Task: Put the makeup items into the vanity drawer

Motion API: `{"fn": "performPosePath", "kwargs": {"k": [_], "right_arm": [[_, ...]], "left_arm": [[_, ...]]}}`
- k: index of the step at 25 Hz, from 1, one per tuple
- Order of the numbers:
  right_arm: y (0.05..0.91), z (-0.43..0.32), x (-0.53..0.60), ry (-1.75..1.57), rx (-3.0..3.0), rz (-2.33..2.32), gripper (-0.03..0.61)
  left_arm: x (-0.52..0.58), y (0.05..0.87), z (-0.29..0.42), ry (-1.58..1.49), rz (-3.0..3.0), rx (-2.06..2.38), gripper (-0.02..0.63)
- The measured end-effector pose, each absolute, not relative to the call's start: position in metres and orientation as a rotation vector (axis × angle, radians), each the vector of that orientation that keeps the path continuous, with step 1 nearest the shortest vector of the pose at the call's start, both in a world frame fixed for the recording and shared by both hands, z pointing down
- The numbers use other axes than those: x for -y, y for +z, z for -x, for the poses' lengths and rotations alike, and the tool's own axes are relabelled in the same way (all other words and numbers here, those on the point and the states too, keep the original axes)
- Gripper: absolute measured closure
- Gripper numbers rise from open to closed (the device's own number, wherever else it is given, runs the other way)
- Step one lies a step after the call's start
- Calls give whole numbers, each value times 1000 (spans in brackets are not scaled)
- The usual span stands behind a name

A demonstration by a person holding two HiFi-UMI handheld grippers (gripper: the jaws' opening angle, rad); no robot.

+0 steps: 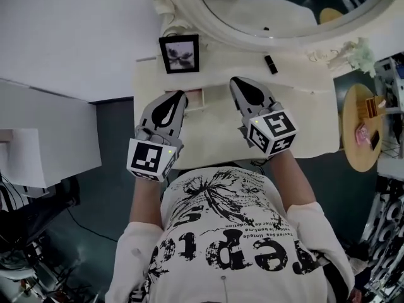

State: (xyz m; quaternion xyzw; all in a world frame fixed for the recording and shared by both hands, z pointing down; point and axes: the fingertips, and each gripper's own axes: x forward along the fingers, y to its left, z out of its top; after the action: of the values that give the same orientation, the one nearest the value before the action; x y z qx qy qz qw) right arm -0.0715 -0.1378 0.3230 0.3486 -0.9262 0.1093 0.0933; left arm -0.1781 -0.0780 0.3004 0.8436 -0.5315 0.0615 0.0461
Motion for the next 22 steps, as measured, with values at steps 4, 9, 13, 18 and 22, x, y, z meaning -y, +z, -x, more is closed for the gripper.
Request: {"fn": "performPosePath", "kwargs": {"k": [4,9,13,18,22], "right_arm": [[302,46,134,192,2765,-1133,563],[289,30,131,83,2766,-1195,565],[288,23,134,62,2757,-1205,566],[294,23,135,82,2748,-1187,566],[299,24,135,77,2739,-1171,567]], "left_arm": [[81,291,163,180,-2605,1582,601],[85,285,151,181,-2631,1560,601],[89,281,145,152,-2629,1544,601],[91,282,140,153,-2630,1535,601],[92,283,141,153,-2628,1542,601]]}}
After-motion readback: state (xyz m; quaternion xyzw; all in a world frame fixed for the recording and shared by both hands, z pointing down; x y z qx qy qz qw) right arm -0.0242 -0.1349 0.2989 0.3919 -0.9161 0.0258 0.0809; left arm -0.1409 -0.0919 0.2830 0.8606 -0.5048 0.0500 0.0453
